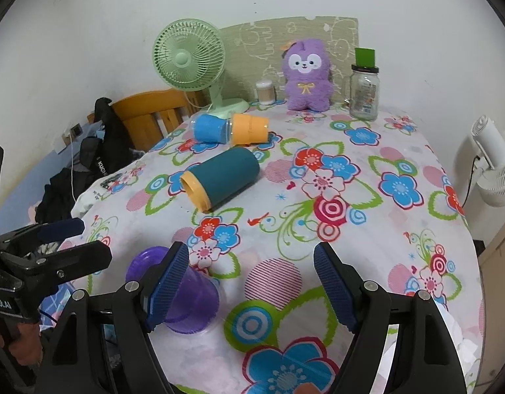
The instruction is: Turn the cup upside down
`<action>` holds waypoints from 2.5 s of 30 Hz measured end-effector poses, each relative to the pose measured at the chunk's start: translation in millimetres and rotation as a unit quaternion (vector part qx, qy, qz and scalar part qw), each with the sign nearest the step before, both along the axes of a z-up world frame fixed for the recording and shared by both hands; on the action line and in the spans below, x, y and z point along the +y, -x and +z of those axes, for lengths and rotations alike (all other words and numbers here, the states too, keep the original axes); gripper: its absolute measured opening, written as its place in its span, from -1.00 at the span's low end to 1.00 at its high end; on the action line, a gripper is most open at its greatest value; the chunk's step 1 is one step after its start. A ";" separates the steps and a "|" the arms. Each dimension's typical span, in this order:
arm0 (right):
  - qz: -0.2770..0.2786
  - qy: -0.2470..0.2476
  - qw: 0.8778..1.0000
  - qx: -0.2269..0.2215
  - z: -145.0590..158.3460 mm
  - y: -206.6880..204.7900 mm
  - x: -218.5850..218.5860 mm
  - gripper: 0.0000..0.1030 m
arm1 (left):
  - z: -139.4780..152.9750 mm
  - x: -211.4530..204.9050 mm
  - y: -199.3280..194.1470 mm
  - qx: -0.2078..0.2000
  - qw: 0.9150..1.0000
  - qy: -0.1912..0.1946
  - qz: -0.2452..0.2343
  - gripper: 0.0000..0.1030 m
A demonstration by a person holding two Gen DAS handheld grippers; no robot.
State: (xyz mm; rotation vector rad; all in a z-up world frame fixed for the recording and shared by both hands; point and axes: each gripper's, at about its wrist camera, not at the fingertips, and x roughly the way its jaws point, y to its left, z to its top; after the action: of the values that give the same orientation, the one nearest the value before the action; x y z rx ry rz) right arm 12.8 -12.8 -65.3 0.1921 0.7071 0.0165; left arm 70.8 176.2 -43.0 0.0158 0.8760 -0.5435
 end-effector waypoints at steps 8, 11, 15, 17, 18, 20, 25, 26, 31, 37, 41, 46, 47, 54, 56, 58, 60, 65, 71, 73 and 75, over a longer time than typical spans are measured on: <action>-0.014 -0.018 1.000 0.008 -7.5 9.1 -13.9 0.57 | -4.4 -13.3 6.7 0.004 1.000 -0.010 -0.015 0.99; -0.020 -0.022 1.000 0.011 -10.7 12.0 -18.1 0.57 | -6.7 -18.1 8.0 0.006 1.000 -0.015 -0.020 1.00; -0.021 -0.024 0.999 0.015 -14.4 14.3 -20.6 0.57 | -10.5 -24.3 10.3 0.010 0.999 -0.020 -0.026 0.99; -0.020 -0.024 0.999 0.014 -15.3 16.1 -21.2 0.57 | -11.5 -26.5 11.5 0.010 0.999 -0.022 -0.029 0.99; -0.020 -0.023 0.999 0.014 -15.4 16.6 -21.2 0.57 | -12.1 -27.6 11.8 0.011 0.999 -0.024 -0.030 1.00; -0.016 -0.016 1.000 0.012 -15.4 17.3 -19.3 0.57 | -12.8 -29.1 12.8 0.012 0.999 -0.024 -0.033 1.00; 0.025 0.001 1.000 0.014 -15.9 17.0 -2.6 0.57 | -13.3 -25.3 12.9 0.011 0.999 -0.024 -0.028 1.00; 0.038 0.009 0.999 0.015 -16.0 16.4 3.6 0.57 | -13.5 -22.2 12.3 0.012 0.999 -0.025 -0.026 0.99; 0.114 0.049 0.992 0.006 -15.0 13.1 43.8 0.57 | -15.1 20.5 9.1 0.018 1.000 -0.018 0.009 0.99; 0.176 0.058 0.983 0.008 -18.5 -6.8 80.8 0.57 | -15.9 59.3 -4.7 0.029 0.998 -0.002 0.061 0.99; 0.173 0.050 0.983 0.029 -18.2 -23.9 79.0 0.12 | -17.4 64.8 -3.6 0.030 0.998 0.001 0.060 0.99; 0.107 -0.045 0.992 0.053 -8.3 -59.5 23.7 0.12 | -18.2 65.3 -2.4 0.035 0.998 0.003 0.054 0.99; 0.093 -0.118 0.986 0.077 -14.1 -73.8 -1.7 0.12 | -17.6 65.5 -2.0 0.034 0.998 0.005 0.053 0.99; 0.056 -0.191 0.977 0.082 -20.8 -91.0 -44.8 0.11 | -16.8 62.7 -0.1 0.033 0.998 0.008 0.048 1.00; 0.061 -0.151 0.984 0.067 -10.9 -81.0 -29.8 0.12 | -17.7 62.1 -0.9 0.035 0.998 0.007 0.050 0.99; 0.075 -0.111 0.989 0.054 -3.9 -71.2 -14.4 0.12 | -18.4 60.9 -2.0 0.036 0.998 0.007 0.051 0.99; 0.101 -0.083 0.990 0.052 -2.6 -61.9 4.1 0.11 | -19.2 58.4 -2.5 0.036 0.998 0.006 0.048 1.00; 0.138 -0.071 0.985 0.079 -7.1 -51.7 29.1 0.12 | -23.8 47.4 -1.8 0.043 0.999 0.001 0.030 0.99; 0.149 -0.028 0.986 0.074 -6.4 -47.1 41.1 0.43 | -27.3 30.9 6.1 0.042 0.999 -0.010 0.003 1.00; 0.148 -0.038 0.986 0.065 -2.4 -43.1 37.4 0.52 | -27.5 27.3 8.0 0.040 0.999 -0.013 -0.002 0.99; 0.142 -0.046 0.987 0.057 4.6 -37.7 30.7 0.53 | -27.3 24.2 9.0 0.039 0.999 -0.016 -0.005 0.99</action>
State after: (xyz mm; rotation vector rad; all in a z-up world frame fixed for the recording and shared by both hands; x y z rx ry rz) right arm 50.4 17.9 -60.7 0.1808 0.8446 0.3135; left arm 61.9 200.5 -70.2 0.0287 0.9613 -0.5416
